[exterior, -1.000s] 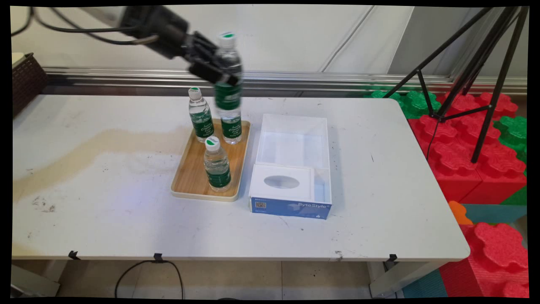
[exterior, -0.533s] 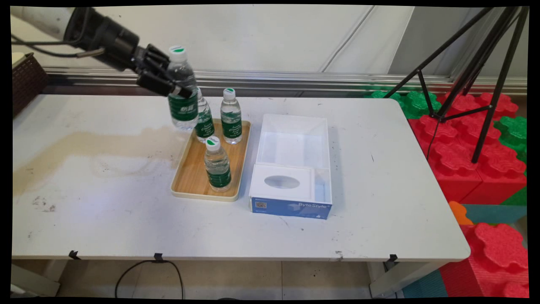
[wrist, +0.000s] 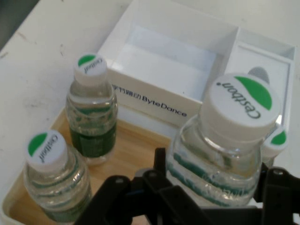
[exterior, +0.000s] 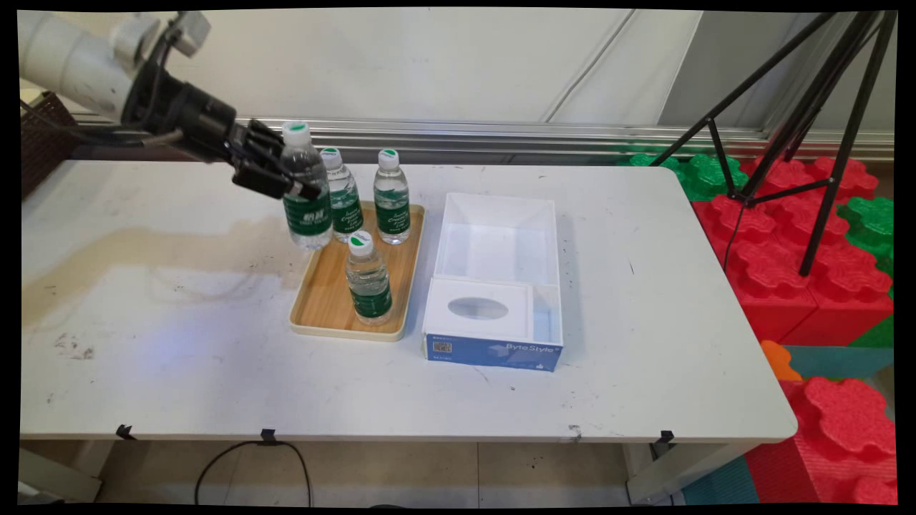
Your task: Place the picked object on the tray
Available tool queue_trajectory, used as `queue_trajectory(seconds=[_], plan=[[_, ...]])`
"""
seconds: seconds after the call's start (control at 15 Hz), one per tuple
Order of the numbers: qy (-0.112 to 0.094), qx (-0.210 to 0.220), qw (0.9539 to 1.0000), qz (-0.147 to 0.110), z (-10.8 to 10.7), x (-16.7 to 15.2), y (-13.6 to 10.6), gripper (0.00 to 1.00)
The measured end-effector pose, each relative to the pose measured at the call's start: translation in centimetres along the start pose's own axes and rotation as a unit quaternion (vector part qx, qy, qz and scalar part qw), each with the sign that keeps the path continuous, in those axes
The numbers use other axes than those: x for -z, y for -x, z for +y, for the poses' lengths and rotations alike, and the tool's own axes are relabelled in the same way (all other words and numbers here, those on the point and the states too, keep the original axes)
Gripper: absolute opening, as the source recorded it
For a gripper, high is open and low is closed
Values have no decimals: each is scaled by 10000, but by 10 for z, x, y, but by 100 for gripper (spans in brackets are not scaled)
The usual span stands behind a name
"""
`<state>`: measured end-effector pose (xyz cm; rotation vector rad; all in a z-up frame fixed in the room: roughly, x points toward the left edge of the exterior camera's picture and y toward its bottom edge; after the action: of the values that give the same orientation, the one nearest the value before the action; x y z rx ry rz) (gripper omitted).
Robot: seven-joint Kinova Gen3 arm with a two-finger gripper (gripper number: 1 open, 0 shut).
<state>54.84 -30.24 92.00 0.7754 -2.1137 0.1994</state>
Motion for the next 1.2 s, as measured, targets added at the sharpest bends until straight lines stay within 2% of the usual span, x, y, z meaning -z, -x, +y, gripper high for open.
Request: queue_trajectory(seconds=[0.53, 1.2], plan=[[13, 136, 9999, -85, -19, -39, 53, 0], [37, 204, 9997, -113, -16, -68, 84, 0]])
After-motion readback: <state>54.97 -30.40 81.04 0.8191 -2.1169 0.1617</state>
